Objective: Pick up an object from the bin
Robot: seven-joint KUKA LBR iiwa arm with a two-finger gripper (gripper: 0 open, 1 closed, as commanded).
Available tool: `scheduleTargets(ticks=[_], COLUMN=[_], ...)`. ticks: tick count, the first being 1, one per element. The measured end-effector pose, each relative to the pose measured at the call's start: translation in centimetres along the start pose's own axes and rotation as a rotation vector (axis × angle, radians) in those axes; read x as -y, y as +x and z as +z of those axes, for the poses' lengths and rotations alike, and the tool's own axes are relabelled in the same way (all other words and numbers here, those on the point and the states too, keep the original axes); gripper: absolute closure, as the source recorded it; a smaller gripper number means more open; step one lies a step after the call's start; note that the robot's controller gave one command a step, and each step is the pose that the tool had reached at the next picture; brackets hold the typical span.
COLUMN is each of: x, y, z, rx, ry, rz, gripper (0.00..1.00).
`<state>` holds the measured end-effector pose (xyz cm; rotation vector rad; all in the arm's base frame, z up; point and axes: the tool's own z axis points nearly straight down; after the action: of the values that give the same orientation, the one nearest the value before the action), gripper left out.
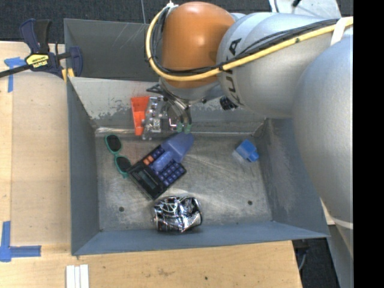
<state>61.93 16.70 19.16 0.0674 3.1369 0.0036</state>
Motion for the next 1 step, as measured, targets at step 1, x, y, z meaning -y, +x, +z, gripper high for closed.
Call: scheduleTargets(ticks=[1], x=[-1.71], y=[0.01], z=[-0.04], rx=[0.001], ry=[0.003], rz=[-0.004], gripper=[1.0])
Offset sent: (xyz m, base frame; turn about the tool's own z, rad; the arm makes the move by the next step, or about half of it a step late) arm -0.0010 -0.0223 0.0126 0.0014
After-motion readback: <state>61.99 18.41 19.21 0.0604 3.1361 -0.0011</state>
